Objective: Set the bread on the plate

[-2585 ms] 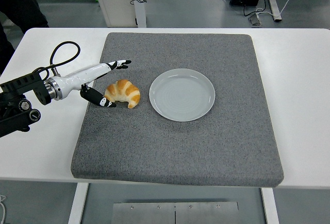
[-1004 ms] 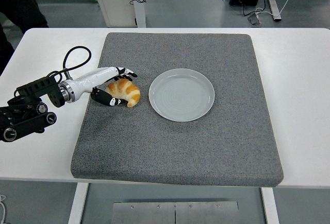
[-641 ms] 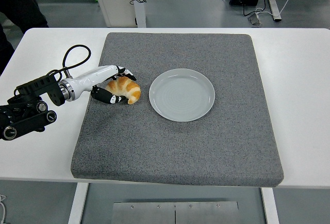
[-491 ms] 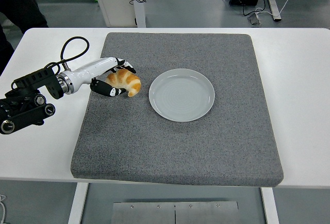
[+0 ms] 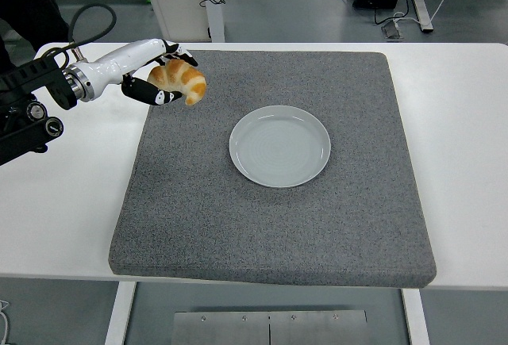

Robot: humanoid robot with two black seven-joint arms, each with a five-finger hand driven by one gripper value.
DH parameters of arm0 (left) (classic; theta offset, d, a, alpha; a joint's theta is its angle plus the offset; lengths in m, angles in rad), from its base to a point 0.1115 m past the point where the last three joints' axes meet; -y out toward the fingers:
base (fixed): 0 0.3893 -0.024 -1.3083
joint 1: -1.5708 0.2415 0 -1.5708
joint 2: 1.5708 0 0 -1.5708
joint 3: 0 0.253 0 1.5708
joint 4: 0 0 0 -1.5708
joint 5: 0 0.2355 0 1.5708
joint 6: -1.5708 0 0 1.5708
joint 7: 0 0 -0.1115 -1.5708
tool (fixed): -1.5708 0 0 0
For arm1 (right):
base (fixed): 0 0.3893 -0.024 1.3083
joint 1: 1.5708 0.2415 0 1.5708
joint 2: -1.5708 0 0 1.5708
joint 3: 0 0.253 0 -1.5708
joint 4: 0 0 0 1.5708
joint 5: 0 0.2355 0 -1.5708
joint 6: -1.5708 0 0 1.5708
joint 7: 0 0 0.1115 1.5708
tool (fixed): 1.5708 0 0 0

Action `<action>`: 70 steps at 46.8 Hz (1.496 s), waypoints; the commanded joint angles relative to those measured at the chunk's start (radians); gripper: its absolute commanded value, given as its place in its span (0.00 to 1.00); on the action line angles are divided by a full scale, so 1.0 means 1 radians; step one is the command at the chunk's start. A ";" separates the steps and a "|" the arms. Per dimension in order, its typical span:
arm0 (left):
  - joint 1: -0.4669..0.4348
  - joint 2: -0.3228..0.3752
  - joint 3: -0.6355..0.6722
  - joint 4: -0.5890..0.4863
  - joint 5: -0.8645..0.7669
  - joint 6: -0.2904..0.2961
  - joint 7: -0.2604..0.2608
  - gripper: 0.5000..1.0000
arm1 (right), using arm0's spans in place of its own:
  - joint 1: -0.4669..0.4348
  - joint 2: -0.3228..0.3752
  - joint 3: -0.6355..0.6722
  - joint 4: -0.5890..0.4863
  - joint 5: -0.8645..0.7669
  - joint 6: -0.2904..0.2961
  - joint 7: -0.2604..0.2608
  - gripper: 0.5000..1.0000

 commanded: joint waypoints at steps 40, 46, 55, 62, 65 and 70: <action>-0.187 -0.012 0.001 0.002 0.002 -0.026 0.005 0.28 | 0.000 0.000 0.000 0.000 0.000 -0.001 0.000 1.00; -0.200 -0.052 0.002 0.000 0.003 -0.026 0.008 0.29 | 0.000 0.000 0.000 0.000 0.000 0.000 0.000 1.00; -0.200 -0.121 0.005 0.000 0.003 -0.025 0.009 0.32 | 0.000 0.000 0.000 0.000 0.000 0.000 0.000 1.00; -0.198 -0.165 0.005 -0.012 0.006 -0.025 0.011 0.32 | 0.000 0.000 0.000 0.000 0.000 -0.001 0.000 1.00; -0.197 -0.177 0.005 -0.015 0.008 -0.025 0.011 0.32 | 0.000 0.000 0.000 0.000 0.000 0.000 0.000 1.00; -0.195 -0.202 0.005 -0.017 0.014 -0.025 0.011 0.33 | 0.000 0.000 0.000 0.000 0.000 -0.001 0.000 1.00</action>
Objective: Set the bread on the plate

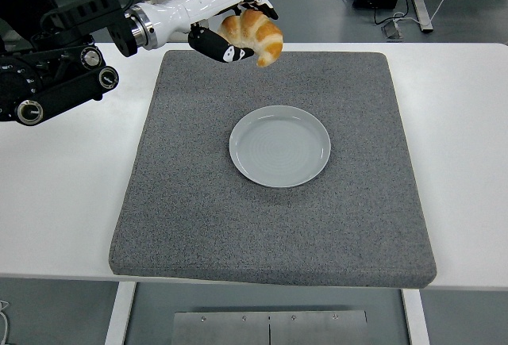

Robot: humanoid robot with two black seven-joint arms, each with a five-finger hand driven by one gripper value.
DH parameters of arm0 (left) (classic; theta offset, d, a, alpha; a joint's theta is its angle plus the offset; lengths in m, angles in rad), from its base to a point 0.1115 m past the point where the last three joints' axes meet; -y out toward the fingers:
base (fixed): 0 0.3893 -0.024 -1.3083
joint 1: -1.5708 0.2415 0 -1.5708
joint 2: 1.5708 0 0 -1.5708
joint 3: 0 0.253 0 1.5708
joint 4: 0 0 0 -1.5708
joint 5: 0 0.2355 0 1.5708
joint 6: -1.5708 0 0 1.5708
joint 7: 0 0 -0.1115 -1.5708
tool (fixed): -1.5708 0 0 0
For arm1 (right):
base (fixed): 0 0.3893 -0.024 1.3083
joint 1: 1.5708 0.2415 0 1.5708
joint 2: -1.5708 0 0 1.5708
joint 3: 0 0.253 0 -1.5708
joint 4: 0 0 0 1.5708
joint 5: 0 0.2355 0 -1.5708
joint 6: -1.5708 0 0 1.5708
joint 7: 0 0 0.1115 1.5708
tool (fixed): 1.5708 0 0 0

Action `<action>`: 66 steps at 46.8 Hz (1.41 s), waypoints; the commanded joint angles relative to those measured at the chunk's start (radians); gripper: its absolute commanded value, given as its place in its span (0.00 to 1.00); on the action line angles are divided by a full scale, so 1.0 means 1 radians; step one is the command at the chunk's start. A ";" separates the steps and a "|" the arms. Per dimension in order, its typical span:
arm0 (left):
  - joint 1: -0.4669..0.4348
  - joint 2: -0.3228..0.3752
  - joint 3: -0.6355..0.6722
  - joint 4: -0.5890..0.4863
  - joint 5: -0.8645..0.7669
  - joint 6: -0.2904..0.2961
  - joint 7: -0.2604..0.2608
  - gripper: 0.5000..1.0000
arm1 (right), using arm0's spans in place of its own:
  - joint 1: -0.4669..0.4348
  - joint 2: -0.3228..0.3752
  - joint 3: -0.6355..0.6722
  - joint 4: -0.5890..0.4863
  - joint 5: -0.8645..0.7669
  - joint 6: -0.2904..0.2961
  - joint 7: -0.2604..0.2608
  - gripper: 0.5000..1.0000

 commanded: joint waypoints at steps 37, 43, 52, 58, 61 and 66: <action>0.048 -0.080 0.009 -0.008 0.007 0.006 -0.009 0.33 | 0.000 0.000 0.000 0.000 0.000 -0.001 0.000 1.00; 0.074 -0.087 0.011 -0.008 0.012 0.008 -0.012 0.34 | 0.000 0.000 0.000 0.000 0.000 0.001 0.000 1.00; 0.119 -0.099 0.009 -0.008 0.044 0.022 -0.014 0.35 | 0.000 0.000 0.000 0.000 0.000 0.001 0.000 1.00; 0.140 -0.102 0.011 -0.006 0.047 0.046 -0.015 0.35 | 0.000 0.000 0.000 0.000 0.000 0.001 0.000 1.00; 0.151 -0.102 0.011 -0.006 0.058 0.051 -0.015 0.35 | 0.000 0.000 0.000 0.000 0.000 0.001 0.000 1.00; 0.178 -0.105 0.011 -0.005 0.114 0.077 -0.015 0.35 | 0.000 0.000 0.000 0.000 0.000 0.001 0.000 1.00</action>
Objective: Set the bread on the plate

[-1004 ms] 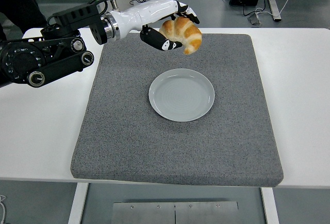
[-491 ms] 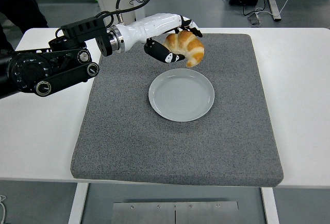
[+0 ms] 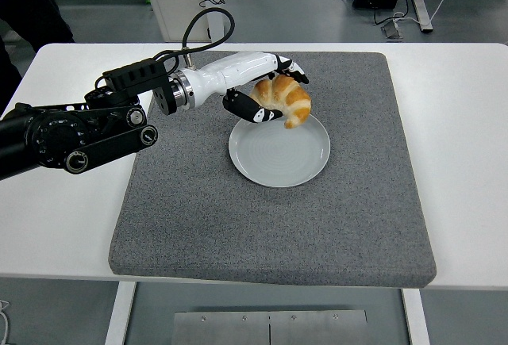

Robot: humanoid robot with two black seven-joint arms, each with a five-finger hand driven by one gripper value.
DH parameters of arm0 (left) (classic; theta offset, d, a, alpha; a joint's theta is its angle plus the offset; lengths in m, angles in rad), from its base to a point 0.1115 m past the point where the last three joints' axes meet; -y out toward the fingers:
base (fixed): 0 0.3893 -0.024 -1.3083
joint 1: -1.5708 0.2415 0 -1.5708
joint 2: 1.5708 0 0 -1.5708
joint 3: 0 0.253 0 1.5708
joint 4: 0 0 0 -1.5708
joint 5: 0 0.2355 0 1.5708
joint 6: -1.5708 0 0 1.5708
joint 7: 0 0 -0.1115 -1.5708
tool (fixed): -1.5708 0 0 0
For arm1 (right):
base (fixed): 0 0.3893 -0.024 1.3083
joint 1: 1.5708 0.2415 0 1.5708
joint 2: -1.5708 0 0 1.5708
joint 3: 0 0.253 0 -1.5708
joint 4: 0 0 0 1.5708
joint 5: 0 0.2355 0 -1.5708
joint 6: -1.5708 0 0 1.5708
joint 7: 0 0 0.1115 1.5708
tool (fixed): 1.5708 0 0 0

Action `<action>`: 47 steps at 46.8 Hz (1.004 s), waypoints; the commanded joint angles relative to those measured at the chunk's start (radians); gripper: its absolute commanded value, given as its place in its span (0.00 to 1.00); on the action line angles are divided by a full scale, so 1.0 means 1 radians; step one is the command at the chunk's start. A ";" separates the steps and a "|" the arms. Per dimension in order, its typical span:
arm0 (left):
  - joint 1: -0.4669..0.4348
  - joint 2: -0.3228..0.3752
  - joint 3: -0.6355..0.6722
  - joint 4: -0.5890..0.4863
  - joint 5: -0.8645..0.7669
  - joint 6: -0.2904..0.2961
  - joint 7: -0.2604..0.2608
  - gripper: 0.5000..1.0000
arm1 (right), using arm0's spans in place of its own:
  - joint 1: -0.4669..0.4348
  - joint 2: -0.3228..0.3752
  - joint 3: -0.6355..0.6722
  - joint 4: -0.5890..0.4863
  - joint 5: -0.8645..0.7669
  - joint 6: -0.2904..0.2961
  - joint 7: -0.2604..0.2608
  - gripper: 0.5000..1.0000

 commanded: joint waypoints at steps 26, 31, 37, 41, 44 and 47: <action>0.090 -0.048 0.002 0.075 0.071 0.042 0.001 0.36 | 0.000 0.000 0.000 0.000 0.000 0.000 0.000 1.00; 0.098 -0.074 0.003 0.118 0.076 0.054 0.001 0.36 | 0.000 0.000 0.000 0.000 0.000 0.000 0.000 1.00; 0.107 -0.077 0.006 0.132 0.077 0.062 0.000 0.36 | 0.000 0.000 0.000 0.000 0.000 -0.001 0.000 1.00; 0.107 -0.086 0.021 0.135 0.077 0.063 0.000 0.36 | 0.000 0.000 0.000 0.000 0.000 0.000 0.000 1.00; 0.107 -0.094 0.028 0.146 0.077 0.063 0.000 0.37 | 0.000 0.000 0.000 0.000 0.000 -0.001 0.000 1.00; 0.109 -0.098 0.032 0.158 0.077 0.063 0.000 0.37 | 0.000 0.000 0.000 0.000 0.000 0.000 0.000 1.00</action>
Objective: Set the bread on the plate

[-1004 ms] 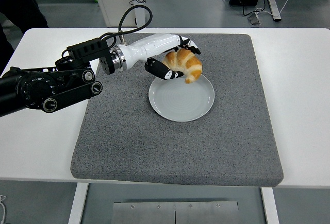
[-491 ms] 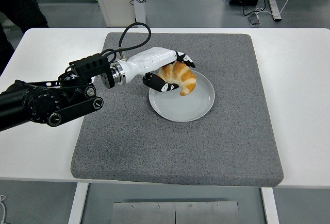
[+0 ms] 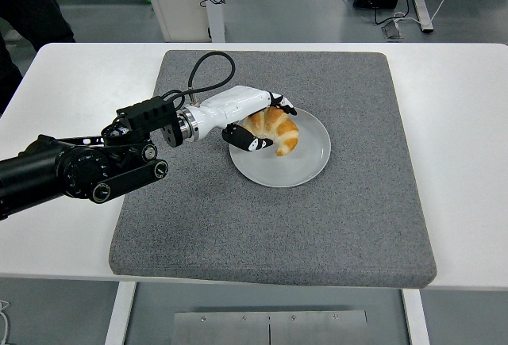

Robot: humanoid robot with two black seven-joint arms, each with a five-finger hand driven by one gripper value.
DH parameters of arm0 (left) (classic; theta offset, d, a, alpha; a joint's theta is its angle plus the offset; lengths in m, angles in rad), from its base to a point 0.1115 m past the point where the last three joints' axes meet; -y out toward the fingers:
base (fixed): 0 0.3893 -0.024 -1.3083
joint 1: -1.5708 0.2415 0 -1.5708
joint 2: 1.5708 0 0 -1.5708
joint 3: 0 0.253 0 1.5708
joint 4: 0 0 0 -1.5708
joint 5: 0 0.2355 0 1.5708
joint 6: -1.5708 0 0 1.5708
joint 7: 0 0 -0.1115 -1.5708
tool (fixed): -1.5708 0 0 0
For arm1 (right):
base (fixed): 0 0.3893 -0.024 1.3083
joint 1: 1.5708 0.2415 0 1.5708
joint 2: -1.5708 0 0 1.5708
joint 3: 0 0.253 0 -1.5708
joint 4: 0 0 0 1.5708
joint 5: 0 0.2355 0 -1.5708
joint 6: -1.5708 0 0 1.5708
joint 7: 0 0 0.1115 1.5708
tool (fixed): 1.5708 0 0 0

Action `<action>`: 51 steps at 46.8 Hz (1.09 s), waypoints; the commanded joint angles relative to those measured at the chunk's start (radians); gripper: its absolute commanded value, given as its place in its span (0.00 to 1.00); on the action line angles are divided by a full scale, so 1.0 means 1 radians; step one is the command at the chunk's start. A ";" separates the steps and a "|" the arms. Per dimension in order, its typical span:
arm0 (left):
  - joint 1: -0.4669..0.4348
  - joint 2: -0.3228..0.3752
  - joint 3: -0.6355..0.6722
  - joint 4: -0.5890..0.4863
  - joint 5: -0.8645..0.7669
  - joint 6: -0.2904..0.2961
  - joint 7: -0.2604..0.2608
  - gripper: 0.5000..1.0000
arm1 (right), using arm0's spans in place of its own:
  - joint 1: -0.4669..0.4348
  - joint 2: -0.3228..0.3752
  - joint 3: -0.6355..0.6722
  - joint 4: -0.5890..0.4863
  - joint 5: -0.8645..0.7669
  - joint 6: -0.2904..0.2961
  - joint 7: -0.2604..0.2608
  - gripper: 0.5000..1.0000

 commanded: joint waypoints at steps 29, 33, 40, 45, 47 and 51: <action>0.013 -0.028 0.053 0.024 -0.002 0.000 0.000 0.43 | 0.000 0.000 0.000 0.000 0.000 0.001 0.000 1.00; 0.013 -0.029 0.053 0.024 -0.003 0.000 0.000 0.43 | 0.000 0.000 0.000 0.000 0.000 0.001 0.000 1.00; 0.013 -0.037 0.051 0.024 -0.005 0.000 0.000 0.43 | 0.000 0.000 0.000 0.000 0.000 0.001 0.000 1.00; 0.013 -0.038 0.051 0.024 -0.008 0.000 0.002 0.47 | 0.000 0.000 0.000 0.000 0.000 -0.001 0.000 1.00; 0.013 -0.038 0.051 0.024 -0.012 0.000 0.002 0.53 | 0.000 0.000 0.000 0.000 0.000 -0.001 0.000 1.00; 0.012 -0.038 0.051 0.024 -0.017 0.000 0.003 0.67 | 0.000 0.000 0.000 0.000 0.000 -0.001 0.000 1.00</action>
